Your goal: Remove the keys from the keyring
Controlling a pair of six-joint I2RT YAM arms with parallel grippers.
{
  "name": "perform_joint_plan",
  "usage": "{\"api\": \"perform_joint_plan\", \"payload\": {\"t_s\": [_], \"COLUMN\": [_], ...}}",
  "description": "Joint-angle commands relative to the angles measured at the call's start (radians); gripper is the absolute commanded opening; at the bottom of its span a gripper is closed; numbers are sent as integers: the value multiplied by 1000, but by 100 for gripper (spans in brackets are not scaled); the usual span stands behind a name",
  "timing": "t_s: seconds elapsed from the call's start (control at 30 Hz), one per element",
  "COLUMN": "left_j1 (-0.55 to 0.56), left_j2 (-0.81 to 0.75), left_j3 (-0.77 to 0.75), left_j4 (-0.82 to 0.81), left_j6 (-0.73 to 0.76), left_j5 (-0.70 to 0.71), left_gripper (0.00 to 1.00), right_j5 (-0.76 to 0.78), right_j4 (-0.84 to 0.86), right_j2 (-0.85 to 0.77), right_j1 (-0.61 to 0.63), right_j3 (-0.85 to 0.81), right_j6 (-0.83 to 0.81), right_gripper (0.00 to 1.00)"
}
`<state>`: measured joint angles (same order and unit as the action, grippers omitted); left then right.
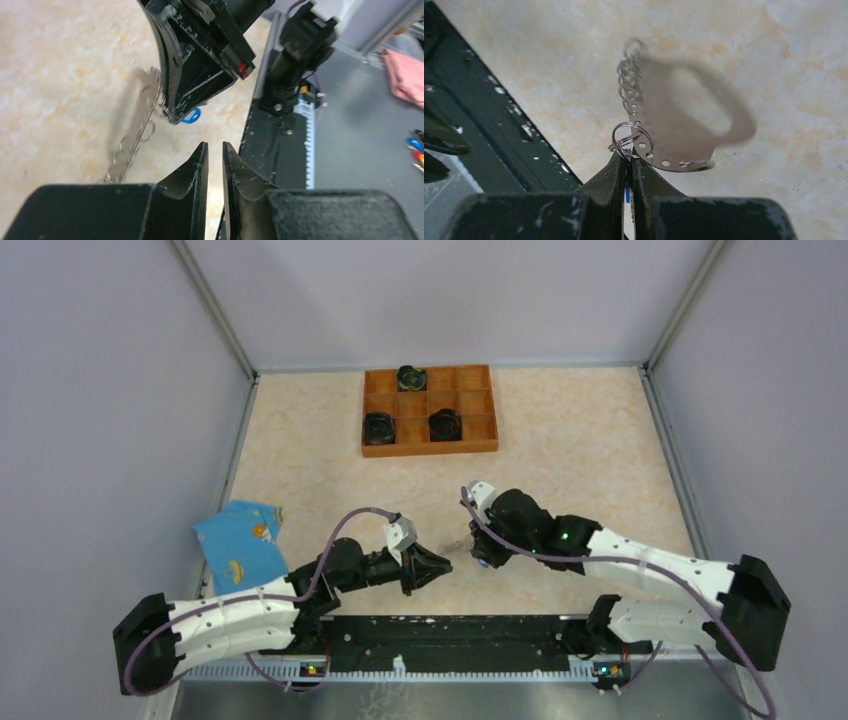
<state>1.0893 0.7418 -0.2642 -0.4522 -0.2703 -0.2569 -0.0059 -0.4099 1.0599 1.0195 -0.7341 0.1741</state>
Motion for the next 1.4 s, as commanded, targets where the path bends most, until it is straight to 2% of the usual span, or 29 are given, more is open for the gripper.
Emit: {"api": "perform_joint_plan", "payload": {"t_s": [0.0, 0.07, 0.27, 0.53, 0.87, 1.07, 1.37], "left_j1": [3, 3, 3, 3, 4, 17, 50], "left_j2": [85, 134, 278, 381, 424, 497, 660], "left_j3": [92, 124, 122, 62, 95, 128, 115], "left_j4": [-232, -339, -499, -520, -596, -673, -811], "left_j6": [-44, -6, 139, 297, 274, 209, 225], "left_j5": [133, 123, 92, 29, 1, 35, 64], "left_gripper": [22, 24, 24, 25, 21, 20, 21], "right_j5": [-200, -189, -159, -151, -194, -184, -176], "right_j4": [137, 143, 148, 136, 73, 75, 104], "right_j2": [84, 121, 137, 72, 36, 53, 61], "right_j1": [-104, -110, -114, -114, -109, -90, -78], "right_j3": [75, 85, 83, 69, 42, 43, 58], "right_j6": [125, 132, 111, 37, 72, 139, 186], "right_gripper": [0, 0, 0, 0, 0, 0, 0]}}
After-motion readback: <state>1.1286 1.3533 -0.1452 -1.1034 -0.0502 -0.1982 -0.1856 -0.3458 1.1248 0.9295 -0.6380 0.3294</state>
